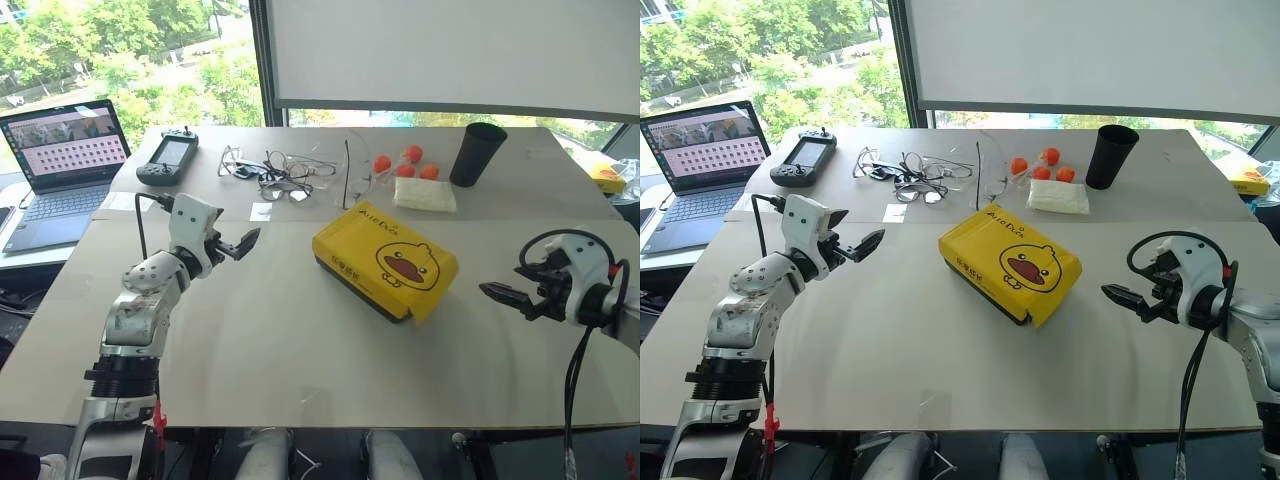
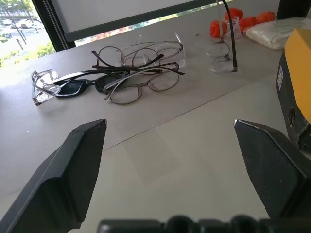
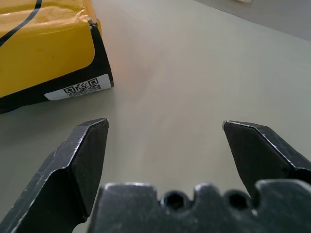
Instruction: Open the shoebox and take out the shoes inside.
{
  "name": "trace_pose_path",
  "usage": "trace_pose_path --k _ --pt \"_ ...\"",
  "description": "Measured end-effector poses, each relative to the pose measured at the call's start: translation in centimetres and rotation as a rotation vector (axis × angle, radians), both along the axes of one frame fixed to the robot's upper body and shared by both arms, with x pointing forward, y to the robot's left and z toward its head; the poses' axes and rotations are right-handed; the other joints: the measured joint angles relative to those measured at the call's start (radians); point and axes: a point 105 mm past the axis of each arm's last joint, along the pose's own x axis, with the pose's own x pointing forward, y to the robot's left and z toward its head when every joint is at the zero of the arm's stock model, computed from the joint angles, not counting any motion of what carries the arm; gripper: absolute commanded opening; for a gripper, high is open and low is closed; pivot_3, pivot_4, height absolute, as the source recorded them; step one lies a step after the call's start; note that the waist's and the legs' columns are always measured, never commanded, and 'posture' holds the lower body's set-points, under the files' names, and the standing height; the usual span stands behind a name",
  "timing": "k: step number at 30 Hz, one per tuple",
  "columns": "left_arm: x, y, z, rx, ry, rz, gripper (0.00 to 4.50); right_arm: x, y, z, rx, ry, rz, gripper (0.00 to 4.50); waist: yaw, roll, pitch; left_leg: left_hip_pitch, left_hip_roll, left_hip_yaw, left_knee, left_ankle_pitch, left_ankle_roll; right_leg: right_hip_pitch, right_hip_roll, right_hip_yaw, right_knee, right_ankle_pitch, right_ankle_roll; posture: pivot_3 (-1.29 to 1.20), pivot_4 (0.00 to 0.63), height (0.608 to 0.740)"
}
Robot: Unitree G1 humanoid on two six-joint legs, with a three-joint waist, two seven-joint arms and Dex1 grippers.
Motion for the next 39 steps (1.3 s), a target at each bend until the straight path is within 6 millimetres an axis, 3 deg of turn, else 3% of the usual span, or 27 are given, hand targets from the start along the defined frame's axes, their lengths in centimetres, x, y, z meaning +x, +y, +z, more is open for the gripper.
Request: trace_pose_path --k 2,4,8,13,14,16,20,23,26,29,32,35,39 --pt "0.0 0.0 0.0 0.002 0.001 -0.002 3.96 0.0 0.0 0.0 0.001 0.001 -0.002 3.93 0.000 0.000 0.000 0.000 0.000 0.000 0.000 0.000 0.000 0.000 0.000 0.000 0.000 0.000 0.000 0.00 0.150 0.740" --pt "1.2 -0.7 -0.1 -0.008 0.035 -0.063 3.37 -1.9 -0.1 -0.5 0.025 0.031 -0.022 3.35 0.015 0.000 0.000 -0.001 0.000 -0.001 0.000 0.000 0.000 0.000 0.000 -0.003 0.000 -0.001 0.000 0.00 0.150 0.740" --pt "3.7 -1.4 0.5 0.005 0.031 -0.110 1.91 -4.5 2.3 -0.5 0.056 0.071 0.042 2.00 0.025 0.000 0.000 -0.003 -0.001 -0.001 0.002 0.000 0.000 0.001 0.000 -0.003 -0.001 0.000 0.000 0.00 0.150 0.740" --pt "6.7 -6.2 0.7 0.045 -0.005 -0.206 0.01 -4.7 4.8 -0.8 0.093 0.041 0.052 0.23 0.019 -0.003 0.000 -0.004 -0.001 -0.001 0.004 0.000 0.000 0.001 -0.001 -0.003 -0.001 -0.004 0.008 0.00 0.150 0.740" --pt "7.0 -7.1 0.5 0.066 -0.007 -0.224 0.00 -4.4 5.3 -1.0 0.102 0.038 0.051 0.03 0.016 -0.004 0.000 -0.004 -0.001 -0.001 0.004 0.000 0.001 0.000 -0.001 -0.003 -0.001 -0.004 0.008 0.00 0.150 0.740" --pt "7.2 -8.6 -0.3 0.121 -0.004 -0.266 0.00 -3.9 6.3 -1.3 0.120 0.033 0.062 0.03 0.012 -0.004 0.000 -0.004 -0.001 -0.001 0.004 -0.001 0.001 0.000 0.000 -0.003 0.000 -0.003 0.007 0.00 0.150 0.740" --pt "5.8 -12.9 -4.1 0.351 0.028 -0.448 0.00 -3.0 7.7 -2.5 0.051 0.073 0.106 0.03 0.015 -0.004 0.000 -0.006 -0.002 -0.001 0.004 -0.001 0.002 -0.001 -0.001 -0.003 0.000 0.000 0.003 0.00 0.150 0.740" --pt "5.0 -13.3 -5.6 0.400 0.065 -0.520 0.00 -1.7 7.2 -3.2 0.020 0.080 0.080 0.03 0.010 -0.005 0.001 -0.007 -0.002 -0.001 0.005 -0.001 0.002 -0.002 -0.001 -0.003 0.000 0.000 0.002 0.00 0.150 0.740" --pt "4.1 -13.6 -5.3 0.237 0.141 -0.610 0.00 0.1 6.5 -3.2 -0.018 0.058 0.062 0.03 0.006 -0.004 0.001 -0.007 -0.002 -0.001 0.005 -0.001 0.002 -0.002 -0.001 -0.003 0.001 -0.001 0.003 0.00 0.150 0.740" --pt "2.8 -12.8 -4.6 0.021 0.229 -0.698 0.00 2.1 6.2 -3.1 -0.036 0.033 0.060 0.03 -0.012 -0.004 0.001 -0.007 -0.002 -0.001 0.006 -0.001 0.002 -0.003 -0.001 -0.003 0.001 0.000 0.003 0.00 0.150 0.740" --pt "0.5 -11.2 -4.1 -0.045 0.323 -0.804 0.00 4.4 6.3 -3.0 -0.070 0.005 0.082 0.03 -0.033 -0.004 0.001 -0.006 -0.002 -0.002 0.006 -0.001 0.002 -0.003 -0.001 -0.002 0.002 0.000 0.002 0.00 0.150 0.740" --pt "-3.3 -8.9 -4.6 -0.041 0.495 -0.882 0.00 6.1 8.0 -2.6 -0.083 -0.024 0.184 0.03 -0.057 -0.003 0.002 -0.005 0.000 -0.003 0.005 -0.001 0.002 -0.003 0.001 0.000 0.004 0.000 0.002 0.00 0.150 0.740" --pt "-7.1 -7.2 -5.7 0.062 0.643 -0.912 0.00 6.1 10.6 -2.9 -0.043 -0.011 0.322 0.03 -0.054 -0.002 0.002 -0.003 0.002 -0.005 0.005 -0.001 0.002 -0.004 0.003 -0.001 0.005 -0.001 0.001 0.00 0.150 0.740"
